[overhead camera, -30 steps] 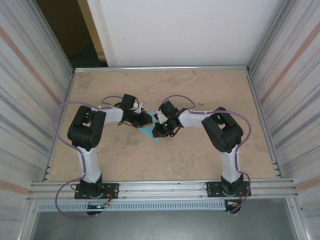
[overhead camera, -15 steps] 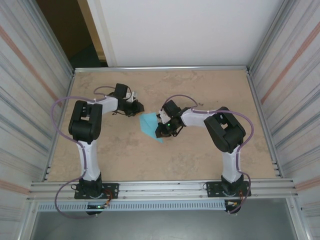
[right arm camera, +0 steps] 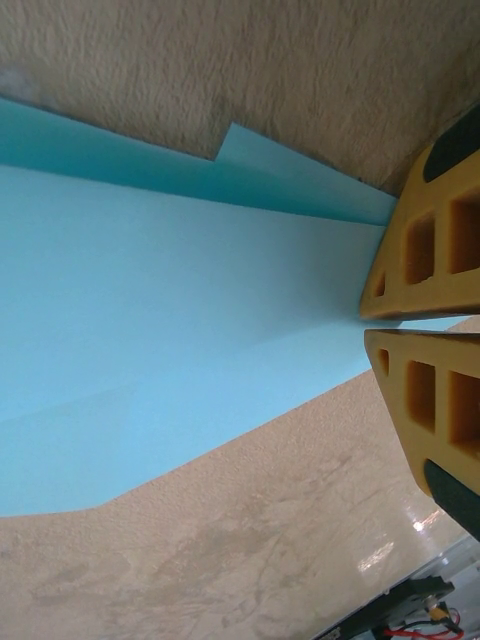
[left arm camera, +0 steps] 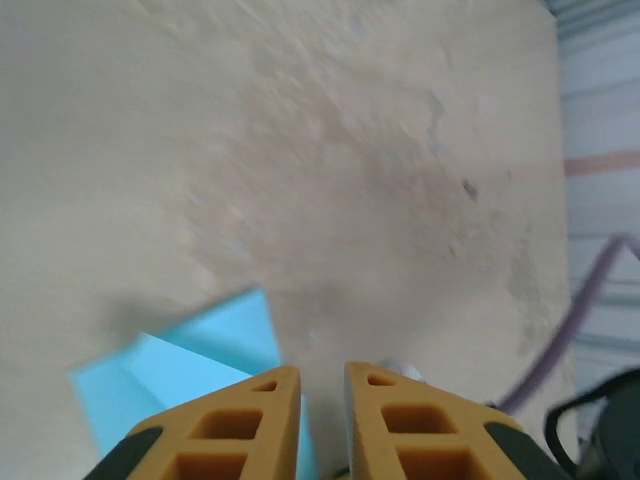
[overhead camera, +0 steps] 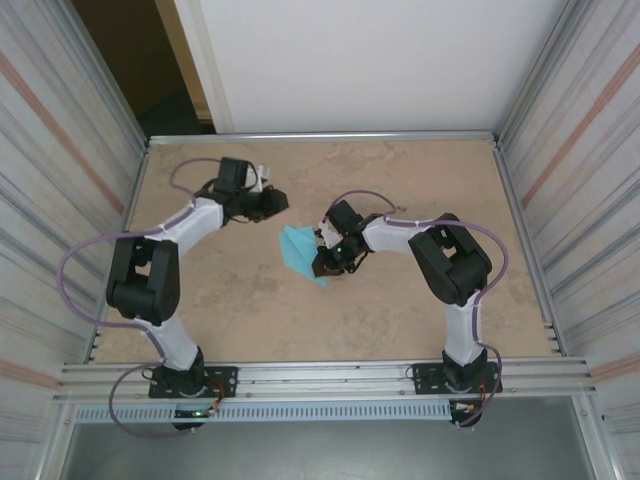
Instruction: Fold a paper plane with a square sheet of paper (pick it up from the middle)
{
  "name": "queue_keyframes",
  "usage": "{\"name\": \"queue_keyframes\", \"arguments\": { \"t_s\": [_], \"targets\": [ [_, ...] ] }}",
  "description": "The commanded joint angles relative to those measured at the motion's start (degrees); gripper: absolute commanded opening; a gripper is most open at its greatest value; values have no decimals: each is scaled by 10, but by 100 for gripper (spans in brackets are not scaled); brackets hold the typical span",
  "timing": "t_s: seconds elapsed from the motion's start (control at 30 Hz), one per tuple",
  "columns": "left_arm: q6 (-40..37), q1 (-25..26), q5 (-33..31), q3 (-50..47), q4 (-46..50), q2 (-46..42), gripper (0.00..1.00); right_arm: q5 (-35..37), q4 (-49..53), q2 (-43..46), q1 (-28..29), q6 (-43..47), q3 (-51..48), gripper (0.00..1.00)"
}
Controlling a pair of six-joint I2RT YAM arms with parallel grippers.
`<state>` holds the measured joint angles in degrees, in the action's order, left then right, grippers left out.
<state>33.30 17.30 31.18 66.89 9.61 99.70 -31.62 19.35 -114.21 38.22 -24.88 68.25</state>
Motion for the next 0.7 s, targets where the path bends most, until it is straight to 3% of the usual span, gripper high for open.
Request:
{"name": "queue_keyframes", "arguments": {
  "t_s": [0.0,0.17,0.3,0.43,0.5,0.67],
  "targets": [
    [49,26,27,-49,-38,30,18,43,79,-17,-2,6,-27,12],
    [50,47,31,-44,-47,83,15,16,29,20,-4,-18,-17,15],
    [51,45,29,-58,-67,75,15,1,-63,98,-15,-85,-22,23],
    [42,42,24,-56,-55,70,17,66,-108,147,-28,-122,-58,32],
    [43,38,27,-62,-61,67,17,98,-108,156,-32,-124,-74,35],
    [58,24,31,-81,-79,27,21,75,-99,115,-39,-123,-62,37]
  ]
}}
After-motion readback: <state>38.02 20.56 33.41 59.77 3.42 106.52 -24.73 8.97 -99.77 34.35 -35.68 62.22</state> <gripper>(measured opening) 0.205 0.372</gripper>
